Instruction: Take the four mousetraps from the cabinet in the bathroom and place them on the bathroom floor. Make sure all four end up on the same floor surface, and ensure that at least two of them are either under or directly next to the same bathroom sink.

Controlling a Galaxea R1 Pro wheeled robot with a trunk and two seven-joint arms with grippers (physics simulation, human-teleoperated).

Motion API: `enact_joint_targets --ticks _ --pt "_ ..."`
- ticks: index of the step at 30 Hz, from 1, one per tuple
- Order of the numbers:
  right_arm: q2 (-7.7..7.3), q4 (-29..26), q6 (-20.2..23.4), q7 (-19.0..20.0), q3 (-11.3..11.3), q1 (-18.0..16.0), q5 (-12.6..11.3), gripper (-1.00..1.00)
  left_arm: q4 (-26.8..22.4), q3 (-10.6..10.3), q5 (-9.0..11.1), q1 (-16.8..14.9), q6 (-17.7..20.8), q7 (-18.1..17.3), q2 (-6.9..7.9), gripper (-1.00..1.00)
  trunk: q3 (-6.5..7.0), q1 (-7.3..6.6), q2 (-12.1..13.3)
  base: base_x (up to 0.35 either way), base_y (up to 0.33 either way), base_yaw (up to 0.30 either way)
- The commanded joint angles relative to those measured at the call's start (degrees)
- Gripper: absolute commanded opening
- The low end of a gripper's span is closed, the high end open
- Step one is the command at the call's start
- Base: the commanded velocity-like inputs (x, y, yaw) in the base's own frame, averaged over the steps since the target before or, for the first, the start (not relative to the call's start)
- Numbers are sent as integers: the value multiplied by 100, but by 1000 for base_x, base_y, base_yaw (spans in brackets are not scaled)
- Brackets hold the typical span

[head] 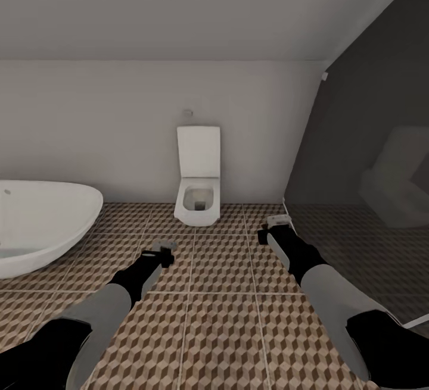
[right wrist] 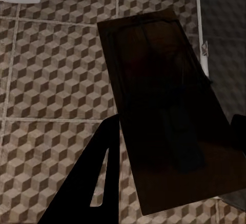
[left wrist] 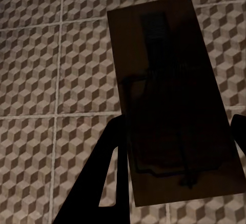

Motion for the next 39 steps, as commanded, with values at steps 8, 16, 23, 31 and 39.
enact_joint_targets --ticks 8,16,23,31,39 --pt "-11 -42 30 160 45 -6 -49 -100 -24 -49 29 -3 34 39 6 -100 -13 3 -11 0 0 0" --pt "-4 -41 31 177 48 -6 -41 -100 -22 -49 29 -3 34 38 7 -100 -217 179 -332 0 0 0" --pt "5 -10 11 191 56 -6 -45 -100 -23 -49 29 -3 30 38 14 -100 -406 333 -613 0 0 0" --pt "6 15 -2 204 57 -6 -48 -100 -197 -24 23 -3 28 38 14 -100 -624 508 -934 0 0 0" --pt "20 83 -24 225 59 -6 -57 -100 -710 -46 37 -3 57 38 -18 -100 -841 684 -1255 0 0 0"
